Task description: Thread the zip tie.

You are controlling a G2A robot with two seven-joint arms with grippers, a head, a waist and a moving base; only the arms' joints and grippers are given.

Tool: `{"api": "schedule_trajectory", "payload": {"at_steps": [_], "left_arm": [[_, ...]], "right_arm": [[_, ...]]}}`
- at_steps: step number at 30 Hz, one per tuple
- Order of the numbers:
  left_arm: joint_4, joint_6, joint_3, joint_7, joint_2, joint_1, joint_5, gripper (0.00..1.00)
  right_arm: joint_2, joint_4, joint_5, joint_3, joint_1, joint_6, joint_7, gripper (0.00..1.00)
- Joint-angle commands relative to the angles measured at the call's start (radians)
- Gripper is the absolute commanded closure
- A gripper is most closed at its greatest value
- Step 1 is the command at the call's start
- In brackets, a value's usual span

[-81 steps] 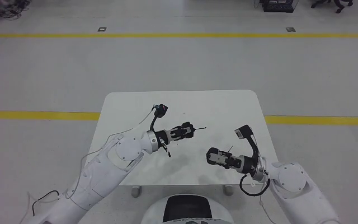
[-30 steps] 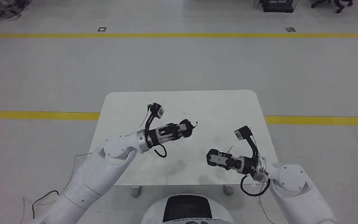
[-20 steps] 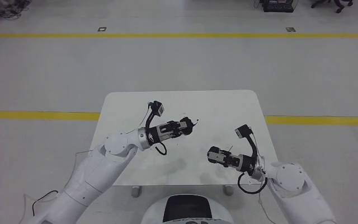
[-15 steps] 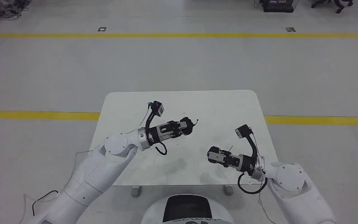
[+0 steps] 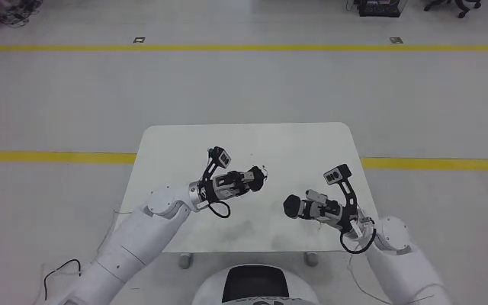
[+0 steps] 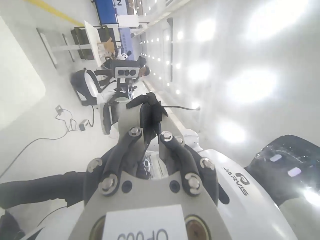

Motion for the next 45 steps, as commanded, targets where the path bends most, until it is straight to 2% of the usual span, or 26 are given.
{"api": "schedule_trajectory", "payload": {"at_steps": [1, 3, 10, 12, 14, 17, 21, 23, 25, 32, 34, 39, 45], "left_arm": [[0.006, -0.002, 0.013, 0.009, -0.006, -0.005, -0.015, 1.00], [0.013, -0.009, 0.019, 0.005, -0.010, -0.014, -0.013, 1.00], [0.013, -0.009, 0.019, 0.005, -0.010, -0.014, -0.013, 1.00], [0.006, 0.008, 0.020, 0.027, -0.013, -0.006, -0.042, 1.00], [0.003, 0.033, 0.032, 0.002, -0.018, -0.003, -0.090, 1.00], [0.036, 0.065, 0.054, -0.052, -0.031, -0.015, -0.185, 1.00], [0.088, 0.078, 0.087, -0.107, -0.053, -0.045, -0.261, 1.00], [0.110, 0.076, 0.098, -0.122, -0.061, -0.059, -0.276, 1.00], [0.132, 0.053, 0.109, -0.125, -0.067, -0.079, -0.234, 1.00], [0.132, 0.053, 0.109, -0.125, -0.067, -0.079, -0.234, 1.00], [0.115, 0.067, 0.110, -0.111, -0.069, -0.072, -0.242, 1.00], [0.103, 0.109, 0.107, -0.166, -0.074, -0.062, -0.313, 1.00], [0.116, 0.148, 0.113, -0.221, -0.085, -0.063, -0.381, 1.00]], "right_arm": [[-0.006, 0.038, 0.017, -0.025, 0.020, 0.000, 0.015, 0.00], [-0.009, 0.052, 0.027, -0.038, 0.039, 0.000, 0.043, 0.00], [-0.009, 0.052, 0.027, -0.038, 0.039, 0.000, 0.043, 0.00], [-0.009, 0.052, 0.027, -0.038, 0.039, 0.000, 0.043, 0.00], [-0.013, 0.048, 0.055, -0.045, 0.038, 0.002, 0.007, 0.00], [-0.020, 0.075, 0.161, -0.059, 0.045, 0.000, 0.041, 0.00], [-0.028, 0.115, 0.252, -0.079, 0.063, 0.001, 0.090, 0.00], [-0.031, 0.135, 0.276, -0.090, 0.074, 0.007, 0.106, 0.00], [-0.035, 0.152, 0.309, -0.108, 0.087, 0.035, 0.136, 0.00], [-0.036, 0.155, 0.311, -0.109, 0.090, 0.036, 0.139, 0.00], [-0.036, 0.155, 0.311, -0.109, 0.090, 0.036, 0.139, 0.00], [-0.041, 0.140, 0.308, -0.111, 0.087, 0.000, 0.086, 0.00], [-0.054, 0.141, 0.342, -0.109, 0.089, 0.002, 0.097, 0.00]]}}
